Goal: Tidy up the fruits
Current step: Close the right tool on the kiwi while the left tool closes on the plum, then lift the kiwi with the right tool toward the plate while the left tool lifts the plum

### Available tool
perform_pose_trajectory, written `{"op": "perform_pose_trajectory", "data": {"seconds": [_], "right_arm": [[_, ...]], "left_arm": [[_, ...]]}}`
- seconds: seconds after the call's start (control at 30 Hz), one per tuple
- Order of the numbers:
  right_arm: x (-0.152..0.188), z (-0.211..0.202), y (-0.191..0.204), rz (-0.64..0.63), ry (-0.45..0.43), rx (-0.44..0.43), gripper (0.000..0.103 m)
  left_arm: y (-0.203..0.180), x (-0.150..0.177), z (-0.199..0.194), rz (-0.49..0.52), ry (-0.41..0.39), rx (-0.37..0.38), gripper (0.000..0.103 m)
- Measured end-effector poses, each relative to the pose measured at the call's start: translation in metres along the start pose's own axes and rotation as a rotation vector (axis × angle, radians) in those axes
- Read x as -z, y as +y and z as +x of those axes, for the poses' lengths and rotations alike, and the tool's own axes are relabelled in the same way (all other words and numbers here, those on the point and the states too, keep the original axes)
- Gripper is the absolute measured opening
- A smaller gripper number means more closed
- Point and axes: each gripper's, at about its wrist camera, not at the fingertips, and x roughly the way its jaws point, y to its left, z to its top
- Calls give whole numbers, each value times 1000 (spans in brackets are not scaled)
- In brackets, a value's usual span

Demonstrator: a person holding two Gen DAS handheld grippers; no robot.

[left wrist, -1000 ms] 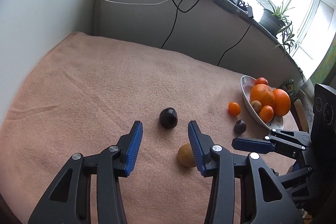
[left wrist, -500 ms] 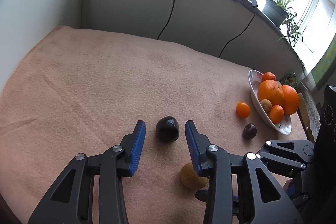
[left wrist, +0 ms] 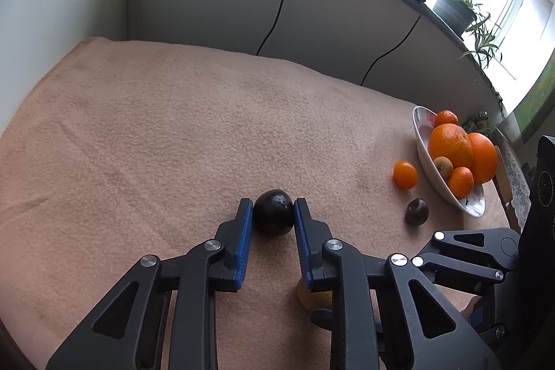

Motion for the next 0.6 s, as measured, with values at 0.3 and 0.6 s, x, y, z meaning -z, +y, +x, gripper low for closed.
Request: {"op": "perform_pose_trajectory", "data": {"seconds": [0.3, 0.6], "right_arm": [[4, -17, -3, 20, -28, -4, 28], [10, -55, -12, 53, -88, 15, 28]], "left_arm": [[0, 0, -9, -11, -22, -4, 22], [-11, 0, -22, 0, -51, -1, 22]]}}
